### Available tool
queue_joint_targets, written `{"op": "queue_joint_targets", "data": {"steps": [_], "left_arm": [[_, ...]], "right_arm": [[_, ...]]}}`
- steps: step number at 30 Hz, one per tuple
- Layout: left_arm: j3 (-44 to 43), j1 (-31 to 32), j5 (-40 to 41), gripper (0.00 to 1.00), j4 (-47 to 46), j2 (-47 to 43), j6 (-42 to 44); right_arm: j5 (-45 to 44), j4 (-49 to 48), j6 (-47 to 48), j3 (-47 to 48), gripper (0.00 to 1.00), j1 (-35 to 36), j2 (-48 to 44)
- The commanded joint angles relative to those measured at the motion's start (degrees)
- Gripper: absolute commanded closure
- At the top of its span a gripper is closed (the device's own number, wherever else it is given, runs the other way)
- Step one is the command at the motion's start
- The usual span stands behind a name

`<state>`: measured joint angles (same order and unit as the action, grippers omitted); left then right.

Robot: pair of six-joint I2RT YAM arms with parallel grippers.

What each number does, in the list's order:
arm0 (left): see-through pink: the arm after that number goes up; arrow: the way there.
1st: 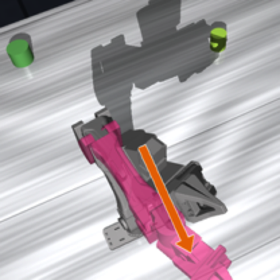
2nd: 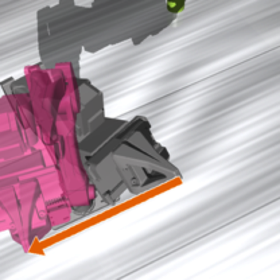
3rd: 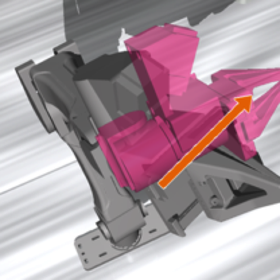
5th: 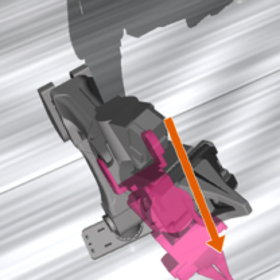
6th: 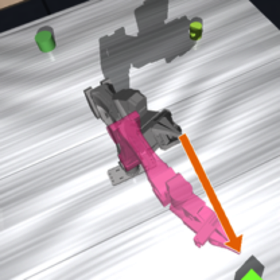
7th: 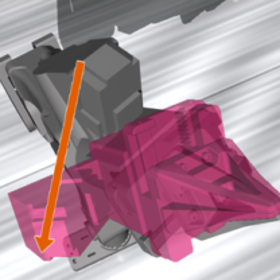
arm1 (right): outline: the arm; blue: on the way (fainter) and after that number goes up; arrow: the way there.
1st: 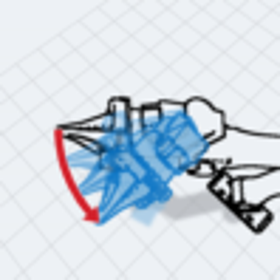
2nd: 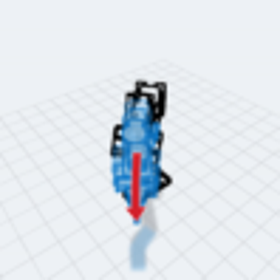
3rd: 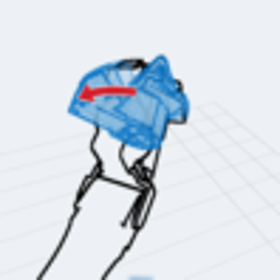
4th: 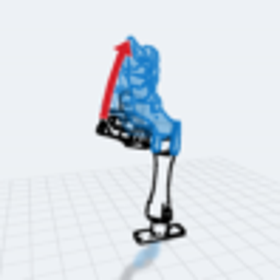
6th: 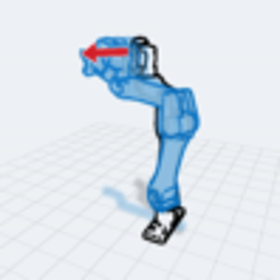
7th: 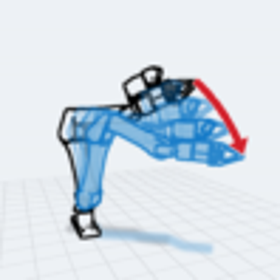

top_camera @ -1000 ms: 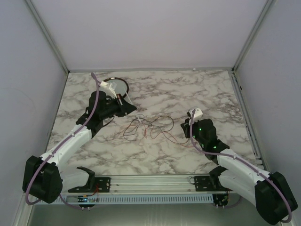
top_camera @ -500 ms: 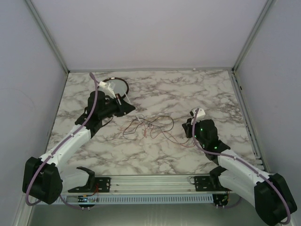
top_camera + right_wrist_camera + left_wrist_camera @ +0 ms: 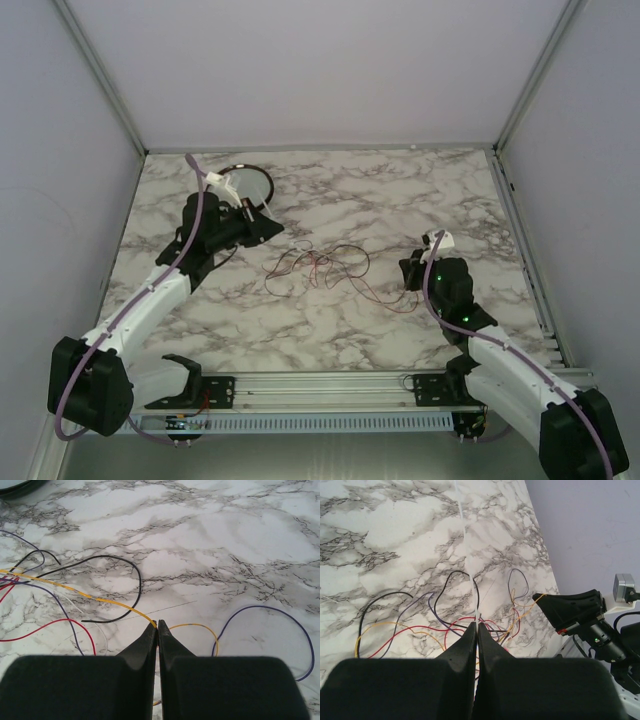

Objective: Zip-tie the wires
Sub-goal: Adjust the cable at the center of the board.

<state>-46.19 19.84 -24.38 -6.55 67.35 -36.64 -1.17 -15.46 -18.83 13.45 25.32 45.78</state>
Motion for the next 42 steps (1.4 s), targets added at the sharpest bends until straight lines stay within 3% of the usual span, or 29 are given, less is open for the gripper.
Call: {"op": "queue_joint_targets", "data": {"steps": [1,16,20,24,27,29,31,38,42], "left_arm": [[-3.25,-0.91,0.37,1.0,1.64,-1.4,1.23],[-8.92,-1.64,-1.58,1.0,4.39,-0.13,4.22],[-8.73,-1.63,-2.16,1.0,4.13,0.39,4.28],[-9.47,-1.63,-2.95,1.0,5.06,1.01,5.38],[-10.05,-1.64,-3.84,1.0,5.99,1.28,6.39],[-10.1,-1.63,-4.5,1.0,6.32,1.31,6.96],[-10.01,-1.58,-4.96,1.0,6.58,1.29,7.38],[-9.57,-1.64,-7.0,1.0,7.09,1.29,8.63],[-9.53,-1.61,-8.6,1.0,6.97,1.47,8.96]], "right_arm": [[-0.83,0.39,-1.49,0.1,1.0,-1.32,-0.27],[10.38,-5.34,1.08,2.1,1.0,-1.64,6.84],[12.3,-5.9,3.97,5.59,0.65,-1.68,8.86],[15.67,-12.52,9.19,8.24,0.48,-1.59,8.87],[23.76,-28.48,11.06,5.95,0.35,-0.87,9.91],[29.7,-37.41,14.31,5.71,0.28,1.19,12.86],[32.57,-38.56,19.54,8.57,0.24,3.95,17.09],[37.48,-29.97,37.51,22.77,0.19,13.94,31.98],[37.85,-26.08,42.83,28.67,0.18,17.52,38.0]]}}
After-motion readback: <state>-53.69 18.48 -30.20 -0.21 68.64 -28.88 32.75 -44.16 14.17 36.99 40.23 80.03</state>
